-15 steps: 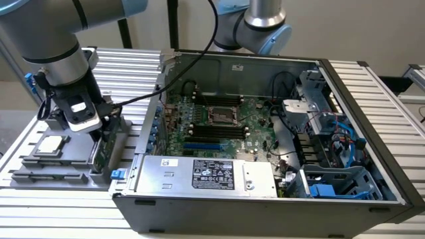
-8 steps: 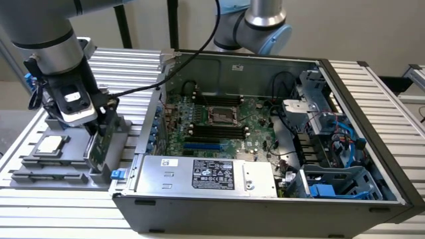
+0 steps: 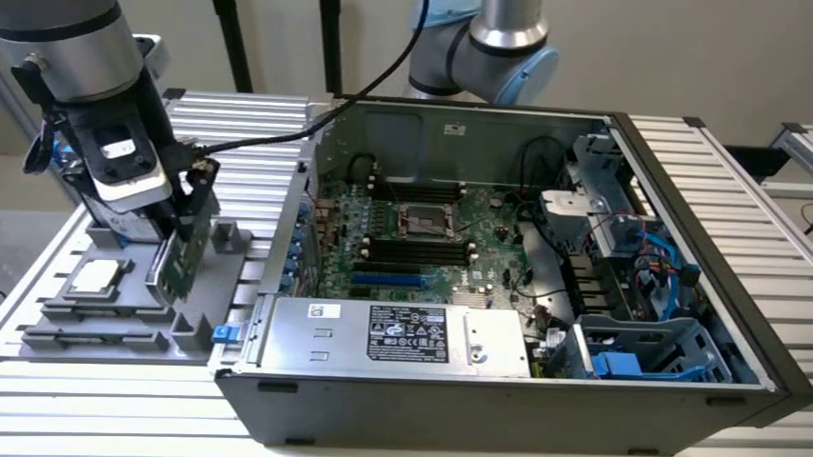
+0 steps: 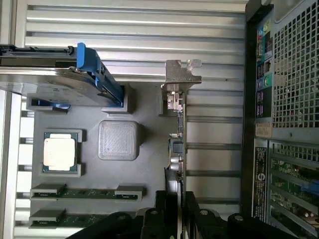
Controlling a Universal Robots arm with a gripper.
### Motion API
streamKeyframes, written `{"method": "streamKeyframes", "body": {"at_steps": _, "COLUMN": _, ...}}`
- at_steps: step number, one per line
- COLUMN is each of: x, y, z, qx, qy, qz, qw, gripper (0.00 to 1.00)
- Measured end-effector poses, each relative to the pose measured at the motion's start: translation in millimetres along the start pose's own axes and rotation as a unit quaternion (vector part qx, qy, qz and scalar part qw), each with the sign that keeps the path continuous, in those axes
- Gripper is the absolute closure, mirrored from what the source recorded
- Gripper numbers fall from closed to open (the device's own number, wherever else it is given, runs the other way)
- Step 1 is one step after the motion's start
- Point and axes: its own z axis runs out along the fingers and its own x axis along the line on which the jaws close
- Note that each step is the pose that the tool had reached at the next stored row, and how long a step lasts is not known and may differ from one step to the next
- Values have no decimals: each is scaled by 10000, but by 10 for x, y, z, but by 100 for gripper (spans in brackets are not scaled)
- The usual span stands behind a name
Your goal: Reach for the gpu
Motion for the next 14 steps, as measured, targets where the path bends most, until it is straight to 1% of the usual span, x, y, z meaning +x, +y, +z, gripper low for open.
{"method": "streamKeyframes", "body": {"at_steps": 4, "x": -48, "y": -18, "z": -182, "qx": -1, "qy": 10, "qz": 0, "qw": 10000, "gripper": 74}}
{"method": "streamKeyframes", "body": {"at_steps": 7, "x": -110, "y": -34, "z": -320, "qx": -3, "qy": 19, "qz": 1, "qw": 10000, "gripper": 74}}
{"method": "streamKeyframes", "body": {"at_steps": 9, "x": -170, "y": -45, "z": -407, "qx": -7, "qy": 25, "qz": 1, "qw": 10000, "gripper": 74}}
{"method": "streamKeyframes", "body": {"at_steps": 14, "x": -373, "y": -73, "z": -632, "qx": -22, "qy": 49, "qz": 3, "qw": 10000, "gripper": 74}}
